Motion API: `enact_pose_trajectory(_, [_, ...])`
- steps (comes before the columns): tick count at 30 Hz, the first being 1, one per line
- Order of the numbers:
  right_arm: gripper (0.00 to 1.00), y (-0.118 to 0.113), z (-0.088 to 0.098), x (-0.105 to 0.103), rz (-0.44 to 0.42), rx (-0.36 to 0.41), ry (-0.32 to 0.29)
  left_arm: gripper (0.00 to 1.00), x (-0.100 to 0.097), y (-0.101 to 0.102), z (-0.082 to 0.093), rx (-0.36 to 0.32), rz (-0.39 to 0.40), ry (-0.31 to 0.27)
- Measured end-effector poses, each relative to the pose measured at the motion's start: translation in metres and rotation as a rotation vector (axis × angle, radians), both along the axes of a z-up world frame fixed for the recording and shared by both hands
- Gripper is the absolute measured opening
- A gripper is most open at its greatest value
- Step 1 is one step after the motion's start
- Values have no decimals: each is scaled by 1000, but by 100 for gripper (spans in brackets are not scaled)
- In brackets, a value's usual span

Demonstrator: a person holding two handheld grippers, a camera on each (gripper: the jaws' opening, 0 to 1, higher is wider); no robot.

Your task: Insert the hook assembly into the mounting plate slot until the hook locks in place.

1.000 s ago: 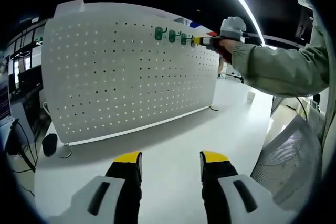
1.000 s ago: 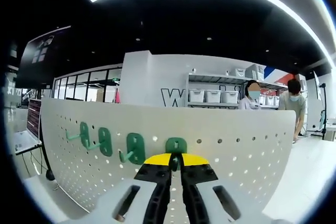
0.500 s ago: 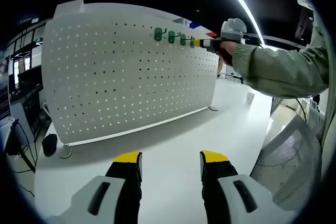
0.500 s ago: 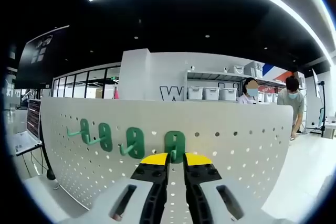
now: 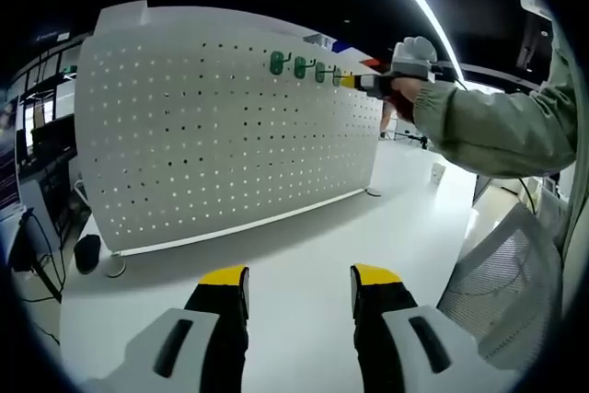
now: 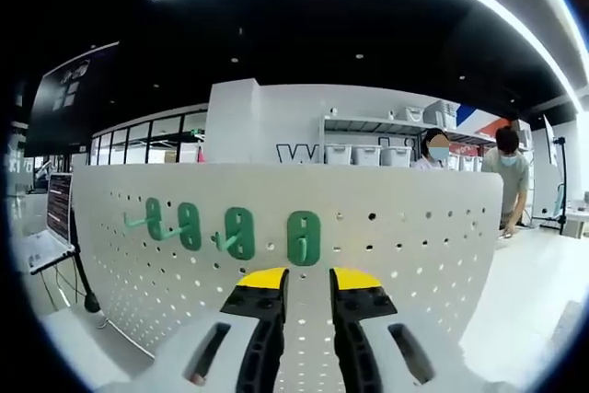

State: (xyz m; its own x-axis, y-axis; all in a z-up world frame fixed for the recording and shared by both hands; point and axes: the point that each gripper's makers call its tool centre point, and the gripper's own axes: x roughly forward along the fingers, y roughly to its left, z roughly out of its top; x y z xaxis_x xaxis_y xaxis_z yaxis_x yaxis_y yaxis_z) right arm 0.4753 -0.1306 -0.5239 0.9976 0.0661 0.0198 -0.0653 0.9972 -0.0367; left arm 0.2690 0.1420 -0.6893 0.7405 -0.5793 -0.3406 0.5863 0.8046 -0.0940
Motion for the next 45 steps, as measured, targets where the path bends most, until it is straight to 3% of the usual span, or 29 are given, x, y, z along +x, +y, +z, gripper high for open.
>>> enact_pose_trajectory(14, [22,-3,-12,-22,-5,11,36,46,-4,-2,5,-6,-5,-17])
enact_pose_trajectory(31, [25,-2,-33,-64,-3,31,91,46,-14,-2,13,-12,-14,-43])
enact_pose_trajectory(45, [31,17,-74,-112,52,18,202,46,-24,-2,19,-12,-32,-57])
